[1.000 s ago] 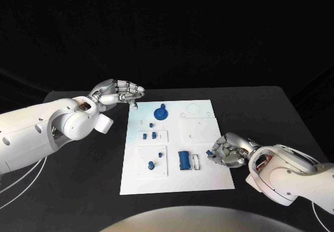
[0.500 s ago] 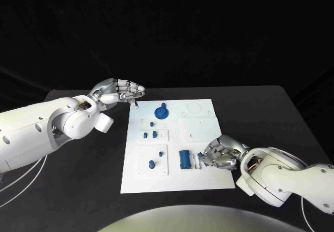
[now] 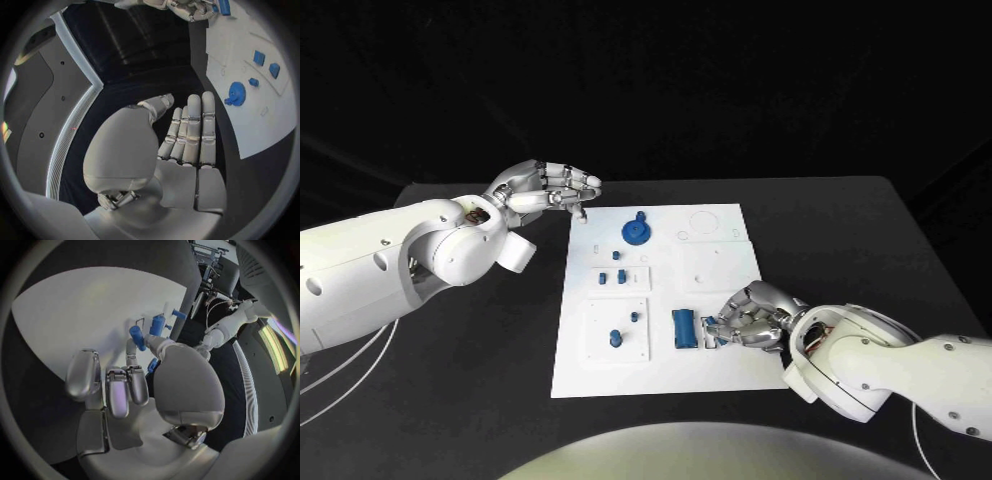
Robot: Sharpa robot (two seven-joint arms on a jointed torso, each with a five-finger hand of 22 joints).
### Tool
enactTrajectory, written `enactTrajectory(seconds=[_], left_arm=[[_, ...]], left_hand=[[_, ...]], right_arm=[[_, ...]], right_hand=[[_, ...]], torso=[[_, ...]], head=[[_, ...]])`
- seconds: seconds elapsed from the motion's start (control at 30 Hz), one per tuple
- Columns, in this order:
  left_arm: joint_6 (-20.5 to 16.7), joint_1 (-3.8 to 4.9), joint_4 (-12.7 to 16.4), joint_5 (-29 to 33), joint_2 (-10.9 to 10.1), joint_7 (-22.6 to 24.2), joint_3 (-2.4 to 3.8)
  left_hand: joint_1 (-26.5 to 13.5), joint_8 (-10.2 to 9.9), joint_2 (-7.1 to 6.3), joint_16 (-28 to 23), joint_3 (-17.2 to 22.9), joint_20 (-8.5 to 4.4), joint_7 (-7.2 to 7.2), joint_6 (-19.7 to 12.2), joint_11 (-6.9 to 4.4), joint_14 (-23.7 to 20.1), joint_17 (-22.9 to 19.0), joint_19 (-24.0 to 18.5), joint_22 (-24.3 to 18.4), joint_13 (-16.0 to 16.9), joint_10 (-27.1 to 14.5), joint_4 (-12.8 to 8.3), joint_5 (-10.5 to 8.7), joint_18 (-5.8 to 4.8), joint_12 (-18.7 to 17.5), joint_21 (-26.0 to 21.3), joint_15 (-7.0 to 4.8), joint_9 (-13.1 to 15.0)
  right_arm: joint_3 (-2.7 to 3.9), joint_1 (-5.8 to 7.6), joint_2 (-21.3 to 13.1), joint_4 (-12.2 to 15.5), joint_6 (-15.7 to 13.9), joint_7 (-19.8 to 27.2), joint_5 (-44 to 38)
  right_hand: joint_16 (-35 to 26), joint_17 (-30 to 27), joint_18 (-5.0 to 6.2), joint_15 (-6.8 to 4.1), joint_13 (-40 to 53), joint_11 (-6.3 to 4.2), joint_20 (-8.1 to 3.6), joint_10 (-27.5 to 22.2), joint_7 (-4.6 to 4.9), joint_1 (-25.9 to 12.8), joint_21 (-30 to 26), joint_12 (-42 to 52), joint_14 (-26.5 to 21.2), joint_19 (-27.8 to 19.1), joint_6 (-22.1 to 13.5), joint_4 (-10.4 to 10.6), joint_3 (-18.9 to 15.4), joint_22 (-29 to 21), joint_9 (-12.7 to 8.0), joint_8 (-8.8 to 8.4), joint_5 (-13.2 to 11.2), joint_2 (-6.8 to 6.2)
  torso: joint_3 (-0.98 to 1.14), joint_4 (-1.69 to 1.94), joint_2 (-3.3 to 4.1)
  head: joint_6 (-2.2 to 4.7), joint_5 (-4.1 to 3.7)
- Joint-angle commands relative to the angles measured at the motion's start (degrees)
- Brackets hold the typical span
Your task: Assemble the parts on the task board
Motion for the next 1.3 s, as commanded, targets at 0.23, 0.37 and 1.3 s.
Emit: enactTrajectory(seconds=[0.23,0.37,1.3], left_arm=[[0.8,0.04,0.2,0.2,0.0,0.2,0.05],[0.8,0.04,0.2,0.2,0.0,0.2,0.05],[0.8,0.04,-0.1,0.2,0.1,-0.2,0.05]], left_hand=[[-0.1,0.3,-0.15,0.2,0.2,0.05,2.51,-0.4,0.06,-0.5,-0.1,-0.2,-0.1,-0.1,-0.4,0.3,0.17,0.78,0.3,-0.3,0.03,-0.1],[-0.1,0.3,-0.15,0.2,0.2,0.05,2.51,-0.4,0.06,-0.5,-0.1,-0.2,-0.1,-0.1,-0.4,0.3,0.17,0.78,0.3,-0.3,0.03,-0.1],[-0.1,0.3,-0.15,0.2,0.2,0.05,2.51,-0.4,0.06,-0.5,-0.1,-0.2,-0.1,-0.1,-0.4,0.3,0.17,0.78,0.3,-0.3,0.03,-0.1]], right_arm=[[0.0,-0.14,1.1,-1.0,2.1,-1.0,-1.2],[0.0,-0.25,1.4,-1.3,3.0,-1.3,-1.4],[0.0,-0.38,1.5,-0.9,4.1,-0.4,-2.5]], right_hand=[[0.3,14.1,-0.71,-0.44,11.2,-0.54,-0.13,3.7,-0.3,-2.5,-0.1,0.2,5.7,0.5,1.4,1.1,-2.0,7.2,0.4,0.75,-0.3,0.56],[0.3,14.1,-0.71,-0.46,11.2,-0.57,-0.15,3.8,-0.35,-2.7,-0.1,0.2,5.7,0.5,1.5,1.3,-2.2,7.2,0.4,0.83,-0.3,0.58],[0.4,14.3,-0.77,-0.63,11.4,-0.76,-0.34,3.9,-0.56,-8.1,-0.1,0.5,5.7,0.7,2.0,3.6,-11.6,7.4,0.8,1.2,-0.4,-1.3]], torso=[[-0.01,-0.02,-0.04],[0.0,-0.04,-0.04],[0.0,-0.03,0.0]], head=[[-0.17,0.07],[-0.28,0.11],[-0.29,0.07]])
